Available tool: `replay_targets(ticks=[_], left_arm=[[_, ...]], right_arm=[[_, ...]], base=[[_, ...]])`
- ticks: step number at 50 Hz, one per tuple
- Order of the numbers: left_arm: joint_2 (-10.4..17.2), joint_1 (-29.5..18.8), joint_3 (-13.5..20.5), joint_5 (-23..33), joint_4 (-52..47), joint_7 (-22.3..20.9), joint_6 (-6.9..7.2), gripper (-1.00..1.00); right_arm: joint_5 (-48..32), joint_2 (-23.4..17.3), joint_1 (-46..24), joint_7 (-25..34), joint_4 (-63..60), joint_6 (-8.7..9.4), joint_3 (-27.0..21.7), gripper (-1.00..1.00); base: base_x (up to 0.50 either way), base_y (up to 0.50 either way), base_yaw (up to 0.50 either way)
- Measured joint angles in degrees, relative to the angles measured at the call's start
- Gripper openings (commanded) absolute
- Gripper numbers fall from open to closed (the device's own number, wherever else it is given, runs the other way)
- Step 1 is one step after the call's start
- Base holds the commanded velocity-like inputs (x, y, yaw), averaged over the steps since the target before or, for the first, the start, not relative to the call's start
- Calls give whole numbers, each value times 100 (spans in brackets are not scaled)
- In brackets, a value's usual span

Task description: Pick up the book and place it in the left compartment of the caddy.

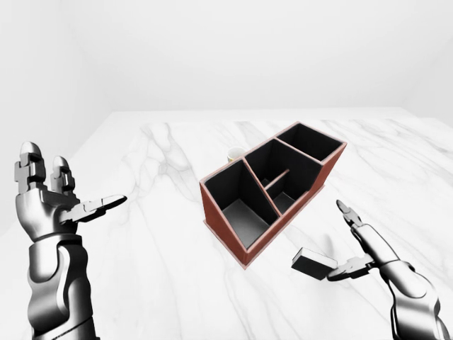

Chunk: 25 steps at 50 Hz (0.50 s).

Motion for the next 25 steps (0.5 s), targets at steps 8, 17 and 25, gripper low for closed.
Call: replay_targets(ticks=[8, 17, 25], left_arm=[[-1, -3, -3, 9, -77, 25, 76, 100], [-7, 0, 6, 7, -82, 24, 86, 100], [1, -12, 8, -2, 11, 4, 16, 100]], right_arm=[[47, -9, -29, -151, 289, 0, 154, 100], [121, -11, -63, -343, 666, 0, 324, 100], [204, -17, -74, -498, 973, 0, 468, 100]], base=[[0, 0, 0], [0, 0, 0], [0, 0, 0]])
